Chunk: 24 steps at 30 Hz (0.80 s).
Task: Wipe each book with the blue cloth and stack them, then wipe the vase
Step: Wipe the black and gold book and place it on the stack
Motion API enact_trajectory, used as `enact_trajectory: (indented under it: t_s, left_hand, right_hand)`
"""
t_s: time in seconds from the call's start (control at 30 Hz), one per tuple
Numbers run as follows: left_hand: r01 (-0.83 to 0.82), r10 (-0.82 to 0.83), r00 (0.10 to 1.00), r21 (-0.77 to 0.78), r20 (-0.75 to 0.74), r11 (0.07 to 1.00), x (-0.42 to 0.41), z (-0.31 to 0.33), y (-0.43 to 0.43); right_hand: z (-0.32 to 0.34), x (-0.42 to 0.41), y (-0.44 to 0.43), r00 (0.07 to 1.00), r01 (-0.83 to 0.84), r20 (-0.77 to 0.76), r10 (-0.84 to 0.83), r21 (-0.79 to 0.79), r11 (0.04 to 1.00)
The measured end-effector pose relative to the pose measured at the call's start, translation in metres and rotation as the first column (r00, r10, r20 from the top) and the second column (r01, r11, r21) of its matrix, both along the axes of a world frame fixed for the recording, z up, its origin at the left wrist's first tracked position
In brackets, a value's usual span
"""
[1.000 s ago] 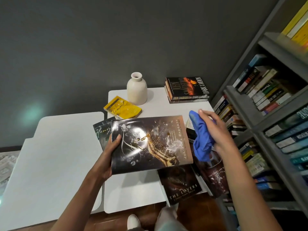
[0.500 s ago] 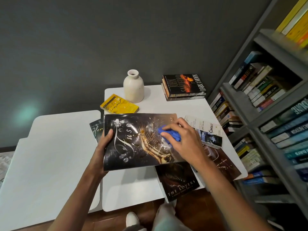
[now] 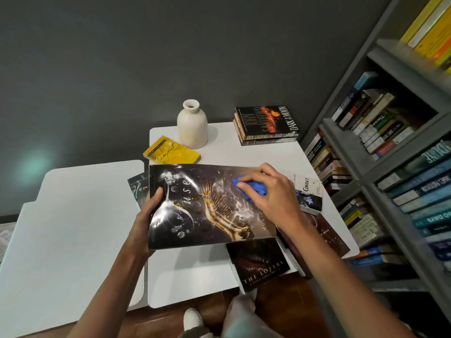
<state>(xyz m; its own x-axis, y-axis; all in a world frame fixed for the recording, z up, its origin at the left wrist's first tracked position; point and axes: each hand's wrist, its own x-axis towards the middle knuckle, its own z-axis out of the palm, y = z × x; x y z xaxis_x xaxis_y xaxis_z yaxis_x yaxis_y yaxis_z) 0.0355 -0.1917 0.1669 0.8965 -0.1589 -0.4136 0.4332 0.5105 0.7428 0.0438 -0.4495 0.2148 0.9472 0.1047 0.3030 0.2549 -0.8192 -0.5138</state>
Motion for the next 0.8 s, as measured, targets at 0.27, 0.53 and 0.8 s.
enact_trajectory:
  t_s: [0.27, 0.53, 0.8]
  left_hand:
    - [0.007, -0.007, 1.0, -0.006, -0.01, 1.0, 0.0, 0.005, -0.007]
    - [-0.007, 0.007, 1.0, 0.006, 0.026, 1.0, 0.0, 0.006, 0.001]
    - [0.0, -0.001, 0.999, 0.027, 0.039, 1.0, 0.004, 0.013, -0.011]
  right_hand:
    - [0.013, 0.026, 0.018, 0.992, 0.065, 0.107, -0.064, -0.003, 0.998]
    - [0.0, 0.012, -0.009, 0.995, 0.081, 0.061, -0.084, 0.043, 0.996]
    - [0.006, -0.009, 0.024, 0.99, -0.107, 0.091, 0.104, 0.03, 0.994]
